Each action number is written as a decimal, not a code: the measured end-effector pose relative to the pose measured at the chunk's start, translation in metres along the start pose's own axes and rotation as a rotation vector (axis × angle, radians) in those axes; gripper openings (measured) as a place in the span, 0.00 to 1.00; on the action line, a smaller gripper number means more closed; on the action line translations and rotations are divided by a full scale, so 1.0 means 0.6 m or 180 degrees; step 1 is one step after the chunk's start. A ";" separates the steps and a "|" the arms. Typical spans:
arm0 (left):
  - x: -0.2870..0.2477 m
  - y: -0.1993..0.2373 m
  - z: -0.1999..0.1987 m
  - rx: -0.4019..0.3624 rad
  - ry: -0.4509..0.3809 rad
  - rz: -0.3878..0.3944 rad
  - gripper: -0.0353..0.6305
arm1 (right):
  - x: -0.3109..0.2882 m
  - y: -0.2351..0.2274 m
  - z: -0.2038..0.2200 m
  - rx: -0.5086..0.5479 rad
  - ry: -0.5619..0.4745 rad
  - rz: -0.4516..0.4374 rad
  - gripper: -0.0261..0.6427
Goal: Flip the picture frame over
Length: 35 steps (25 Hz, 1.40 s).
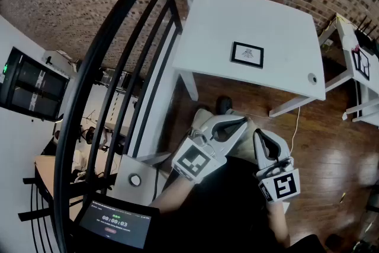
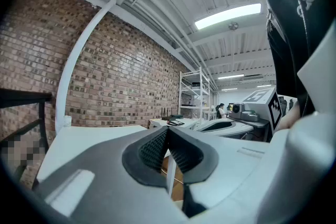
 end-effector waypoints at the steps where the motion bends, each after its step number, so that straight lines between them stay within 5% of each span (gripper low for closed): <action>1: 0.001 0.002 0.000 -0.0005 0.0002 -0.0005 0.08 | -0.002 0.001 -0.002 -0.0004 -0.0005 -0.0010 0.03; 16: -0.007 0.015 -0.012 -0.0053 0.0102 -0.0090 0.08 | -0.014 -0.013 -0.016 -0.0152 -0.0049 -0.0078 0.03; 21: -0.019 0.031 -0.022 -0.0182 0.0087 -0.0157 0.08 | -0.045 -0.048 -0.035 -0.0212 -0.0386 -0.0231 0.03; 35: 0.031 0.183 -0.026 -0.0086 0.0021 -0.0969 0.08 | -0.237 -0.048 -0.071 -0.0156 -0.0450 -0.0833 0.03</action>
Point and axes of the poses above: the fingertips, and each gripper's own axes: x backward along the fingers, y to its left, z out of its underside, the point moved 9 cm from there along x, backward along the fingers, and after that the axes turned 10 degrees about -z, right-handed, at the moved point
